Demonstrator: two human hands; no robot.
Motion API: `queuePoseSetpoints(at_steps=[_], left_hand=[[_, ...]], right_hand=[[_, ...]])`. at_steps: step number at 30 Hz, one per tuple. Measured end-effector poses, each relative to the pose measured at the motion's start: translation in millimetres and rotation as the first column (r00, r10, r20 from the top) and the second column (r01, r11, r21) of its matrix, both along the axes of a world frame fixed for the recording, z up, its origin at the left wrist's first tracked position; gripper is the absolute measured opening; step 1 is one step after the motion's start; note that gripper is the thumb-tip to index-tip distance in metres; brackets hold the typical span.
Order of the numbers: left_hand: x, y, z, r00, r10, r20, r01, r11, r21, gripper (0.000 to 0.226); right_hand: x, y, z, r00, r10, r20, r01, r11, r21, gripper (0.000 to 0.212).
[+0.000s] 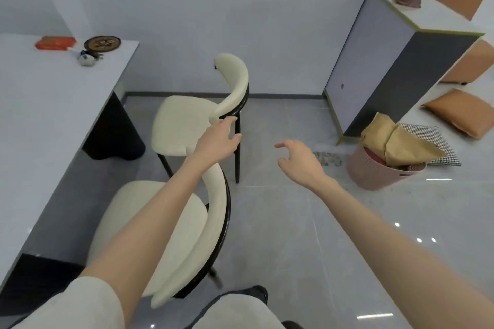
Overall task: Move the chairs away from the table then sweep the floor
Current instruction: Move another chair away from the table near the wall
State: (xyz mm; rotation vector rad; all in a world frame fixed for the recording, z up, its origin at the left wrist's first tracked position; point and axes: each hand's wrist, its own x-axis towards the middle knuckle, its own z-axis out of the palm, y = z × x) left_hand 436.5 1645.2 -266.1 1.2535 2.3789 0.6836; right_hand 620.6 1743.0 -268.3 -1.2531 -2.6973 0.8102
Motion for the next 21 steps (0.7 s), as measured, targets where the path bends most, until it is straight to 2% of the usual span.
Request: queuePoseSetpoints(at_steps=[7,12,21], left_hand=[[-56,109,-11,0.993,0.113,-0.023,-0.114,0.991,-0.066,0.054],[-97,182,-41,0.978,0.209,-0.001,-0.207,0.968,-0.141,0.058],[-173,308,-61,0.896,0.440,0.068,-0.398,0.861,-0.316,0.067]], right_hand=[[-66,141,-14,0.994,0.107,0.020,-0.107,0.994,-0.023,0.045],[-133,233,-44,0.968,0.249,0.021,-0.248,0.968,-0.035,0.048],[-278,395,-62,0.843,0.527,0.112,-0.524,0.850,-0.054,0.053]])
